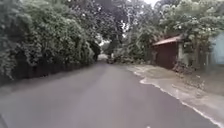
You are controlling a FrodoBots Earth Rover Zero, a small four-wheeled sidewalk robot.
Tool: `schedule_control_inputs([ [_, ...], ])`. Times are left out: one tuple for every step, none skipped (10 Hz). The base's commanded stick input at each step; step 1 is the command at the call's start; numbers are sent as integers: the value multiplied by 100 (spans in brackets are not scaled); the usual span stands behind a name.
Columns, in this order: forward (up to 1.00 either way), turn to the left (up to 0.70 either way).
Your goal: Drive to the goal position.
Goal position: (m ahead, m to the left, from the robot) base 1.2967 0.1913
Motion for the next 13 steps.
schedule_control_inputs([
  [70, 0],
  [70, 0],
  [70, 0],
  [70, 0],
  [70, 0],
  [70, 0],
  [70, 0],
  [70, 0],
  [70, 0],
  [70, 0],
  [70, 0],
  [70, 0],
  [70, 0],
])
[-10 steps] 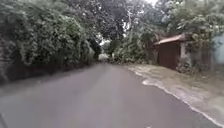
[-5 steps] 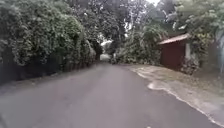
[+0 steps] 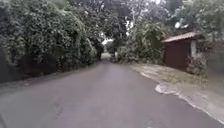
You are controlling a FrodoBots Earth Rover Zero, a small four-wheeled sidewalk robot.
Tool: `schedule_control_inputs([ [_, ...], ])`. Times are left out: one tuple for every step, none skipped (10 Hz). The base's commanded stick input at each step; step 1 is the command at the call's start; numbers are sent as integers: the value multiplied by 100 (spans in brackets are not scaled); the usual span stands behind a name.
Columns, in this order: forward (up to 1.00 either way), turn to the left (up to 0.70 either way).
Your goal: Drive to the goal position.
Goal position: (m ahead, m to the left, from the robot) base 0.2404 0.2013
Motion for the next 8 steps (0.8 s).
schedule_control_inputs([
  [70, 0],
  [70, 0],
  [70, 0],
  [70, 0],
  [70, 0],
  [70, 0],
  [70, 0],
  [70, 0],
])
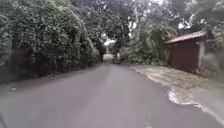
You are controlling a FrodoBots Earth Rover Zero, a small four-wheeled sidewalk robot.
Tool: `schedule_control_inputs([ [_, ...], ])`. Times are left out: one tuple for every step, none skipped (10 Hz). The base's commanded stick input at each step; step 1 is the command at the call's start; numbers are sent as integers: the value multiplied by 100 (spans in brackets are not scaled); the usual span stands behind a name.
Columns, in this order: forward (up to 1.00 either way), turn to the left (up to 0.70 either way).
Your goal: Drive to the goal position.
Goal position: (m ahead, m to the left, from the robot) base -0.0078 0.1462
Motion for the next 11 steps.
schedule_control_inputs([
  [70, 0],
  [70, 0],
  [70, 0],
  [57, 0],
  [34, 0],
  [11, 0],
  [0, 0],
  [0, 0],
  [0, 0],
  [0, 0],
  [0, 0],
])
